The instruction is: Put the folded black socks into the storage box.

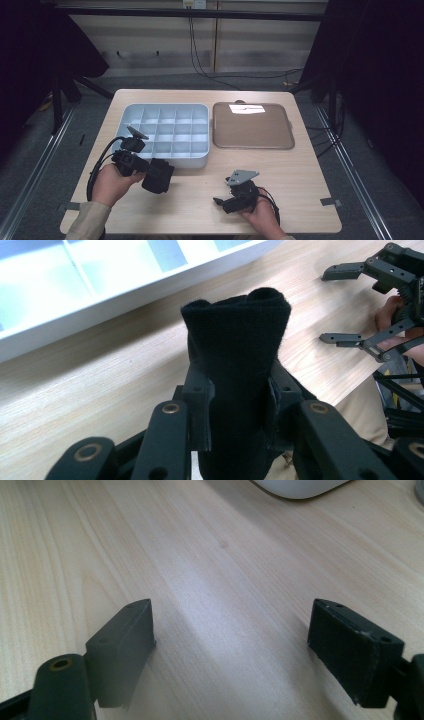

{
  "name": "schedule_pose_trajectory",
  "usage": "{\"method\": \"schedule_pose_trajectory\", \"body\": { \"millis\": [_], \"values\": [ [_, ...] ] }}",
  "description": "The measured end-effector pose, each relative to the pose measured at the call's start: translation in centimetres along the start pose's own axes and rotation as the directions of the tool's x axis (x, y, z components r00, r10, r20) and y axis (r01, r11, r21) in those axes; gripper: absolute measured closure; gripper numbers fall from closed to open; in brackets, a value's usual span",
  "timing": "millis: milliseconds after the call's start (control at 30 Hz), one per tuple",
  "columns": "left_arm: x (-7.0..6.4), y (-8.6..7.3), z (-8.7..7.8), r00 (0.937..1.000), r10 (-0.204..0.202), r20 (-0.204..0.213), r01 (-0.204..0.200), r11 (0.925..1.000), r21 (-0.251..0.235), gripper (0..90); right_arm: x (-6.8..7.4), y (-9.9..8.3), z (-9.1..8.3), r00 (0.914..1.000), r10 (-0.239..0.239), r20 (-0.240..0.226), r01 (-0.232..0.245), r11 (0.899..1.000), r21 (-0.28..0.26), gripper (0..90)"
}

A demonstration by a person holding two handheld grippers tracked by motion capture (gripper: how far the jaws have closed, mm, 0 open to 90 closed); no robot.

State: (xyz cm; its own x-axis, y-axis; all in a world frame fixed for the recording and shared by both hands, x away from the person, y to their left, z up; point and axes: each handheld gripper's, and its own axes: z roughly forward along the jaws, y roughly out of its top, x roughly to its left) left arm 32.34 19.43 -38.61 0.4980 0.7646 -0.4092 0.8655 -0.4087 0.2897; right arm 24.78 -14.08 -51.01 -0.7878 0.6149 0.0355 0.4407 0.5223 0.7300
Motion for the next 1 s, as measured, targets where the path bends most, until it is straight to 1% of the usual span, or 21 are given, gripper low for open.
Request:
{"method": "schedule_pose_trajectory", "body": {
  "millis": [67,100,233,267,333,400,467,567,633,667,767,833,900,967,1000],
  "values": [
    [0.1,0.0,-0.2,1.0000,-0.002,-0.003,0.002,1.0000,0.002,69.2,0.0,0.0,0.0,1.0000,-0.001,0.000,0.001,1.000,-0.001,18.4],
    [0.1,0.0,-0.3,0.9999,-0.011,-0.007,0.011,0.9999,-0.007,69.3,0.0,0.0,0.0,1.0000,-0.001,0.000,0.001,1.000,-0.001,18.4],
    [0.4,0.1,-0.8,0.9999,0.002,-0.011,-0.002,1.0000,-0.001,69.2,0.0,0.0,0.0,1.0000,0.000,0.000,0.000,1.000,-0.002,18.4],
    [0.4,0.1,-0.9,0.9998,-0.016,-0.015,0.016,0.9998,-0.013,69.2,0.0,0.0,0.0,1.0000,0.000,0.000,0.000,1.000,-0.002,18.4],
    [0.7,0.2,-1.1,0.9998,-0.010,-0.020,0.010,0.9999,-0.010,69.2,0.0,0.0,0.0,1.0000,-0.002,0.000,0.002,1.000,-0.002,18.4],
    [0.9,0.3,-1.4,0.9994,-0.020,-0.027,0.020,0.9997,-0.012,69.2,0.0,0.0,0.0,1.0000,0.000,0.000,0.000,1.000,-0.002,18.4],
    [1.0,0.4,-1.6,0.9992,-0.021,-0.035,0.020,0.9997,-0.012,69.3,0.0,0.0,0.0,1.0000,0.001,0.000,-0.001,1.000,-0.002,18.3],
    [1.1,0.5,-2.1,0.9986,-0.033,-0.042,0.032,0.9992,-0.024,69.3,0.0,0.0,0.0,1.0000,0.001,0.000,-0.001,1.000,-0.001,18.3],
    [1.3,0.7,-2.3,0.9986,-0.029,-0.045,0.028,0.9993,-0.025,69.2,0.0,0.0,0.0,1.0000,0.001,-0.001,-0.001,1.000,-0.001,18.2],
    [1.3,0.7,-2.4,0.9981,-0.042,-0.045,0.041,0.9987,-0.030,69.2,0.0,0.0,0.0,1.0000,0.001,-0.001,-0.001,1.000,-0.001,18.2],
    [1.4,0.9,-2.8,0.9984,-0.037,-0.043,0.036,0.9988,-0.035,69.3,0.0,0.0,0.0,1.0000,-0.002,-0.001,0.002,1.000,-0.002,18.2],
    [1.5,1.0,-3.0,0.9980,-0.043,-0.047,0.041,0.9984,-0.038,69.2,0.0,0.0,0.0,1.0000,0.000,-0.001,0.000,1.000,-0.001,18.2],
    [1.6,1.1,-3.2,0.9981,-0.041,-0.047,0.039,0.9986,-0.035,69.3,0.0,0.0,0.0,1.0000,-0.005,0.000,0.005,1.000,-0.004,18.2],
    [1.6,1.2,-3.4,0.9976,-0.044,-0.054,0.042,0.9983,-0.041,69.3,0.0,0.0,0.0,1.0000,-0.005,-0.001,0.005,1.000,-0.003,18.0],
    [1.6,1.3,-3.4,0.9972,-0.052,-0.053,0.049,0.9977,-0.048,69.3,0.0,0.0,0.0,1.0000,-0.005,-0.001,0.005,1.000,-0.003,17.8]
  ]
}}
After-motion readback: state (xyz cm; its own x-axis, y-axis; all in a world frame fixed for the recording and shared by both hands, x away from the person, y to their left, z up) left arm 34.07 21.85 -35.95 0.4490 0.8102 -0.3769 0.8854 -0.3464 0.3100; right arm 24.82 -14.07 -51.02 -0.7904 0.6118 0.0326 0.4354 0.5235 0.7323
